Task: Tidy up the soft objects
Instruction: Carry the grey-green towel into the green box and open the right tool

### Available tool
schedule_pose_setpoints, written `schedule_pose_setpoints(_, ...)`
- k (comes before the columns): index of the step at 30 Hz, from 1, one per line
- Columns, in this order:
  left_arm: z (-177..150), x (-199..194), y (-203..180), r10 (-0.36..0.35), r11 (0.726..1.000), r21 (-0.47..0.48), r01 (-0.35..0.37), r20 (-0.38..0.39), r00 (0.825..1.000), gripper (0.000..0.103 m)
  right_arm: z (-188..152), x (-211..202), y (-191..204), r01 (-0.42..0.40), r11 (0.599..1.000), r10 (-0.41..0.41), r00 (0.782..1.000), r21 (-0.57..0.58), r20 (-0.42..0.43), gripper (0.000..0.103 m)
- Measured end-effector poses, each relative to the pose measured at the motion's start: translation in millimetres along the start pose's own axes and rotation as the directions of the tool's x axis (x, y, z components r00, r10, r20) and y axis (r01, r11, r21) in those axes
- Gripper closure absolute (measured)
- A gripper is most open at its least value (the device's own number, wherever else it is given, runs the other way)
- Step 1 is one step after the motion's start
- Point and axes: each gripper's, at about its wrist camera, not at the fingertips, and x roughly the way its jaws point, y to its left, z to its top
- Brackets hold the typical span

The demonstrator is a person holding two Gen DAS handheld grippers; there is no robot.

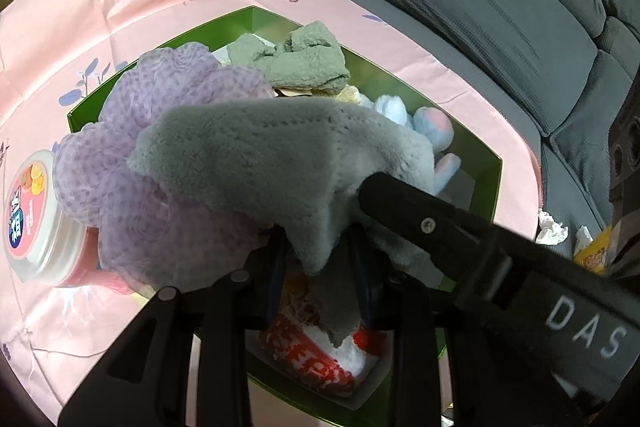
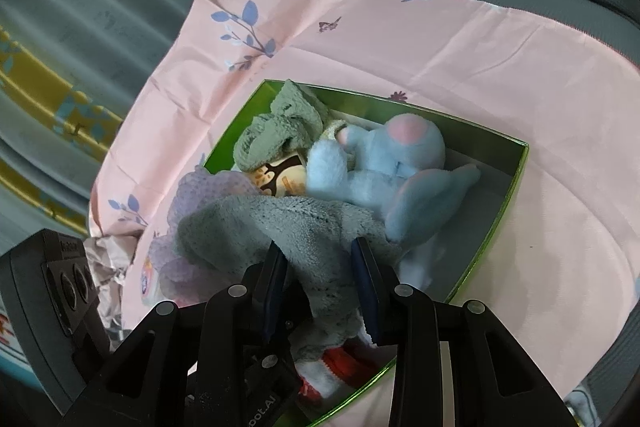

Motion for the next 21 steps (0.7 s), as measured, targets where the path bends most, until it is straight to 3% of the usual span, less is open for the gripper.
schedule_pose_setpoints(8,1.5,1.7,-0.4,0.011,1.000,-0.004,-0.011,-0.018,1.000,0.072,0.0,-0.2,-0.3,0.014,1.000,-0.014,1.000,-0.005,-0.004,0.066)
schedule_pose_setpoints(11,1.9,3.3,0.7,0.024,1.000,-0.013,-0.024,-0.030,0.999,0.058,0.4,-0.3,0.4,0.021,1.000,-0.021,1.000,-0.004,-0.003,0.066)
schedule_pose_setpoints(21,1.3,2.0,2.0,0.019,1.000,-0.008,-0.019,-0.023,1.000,0.054,-0.6,-1.8,-0.1,0.039,0.999,-0.039,0.999,-0.004,-0.004,0.066)
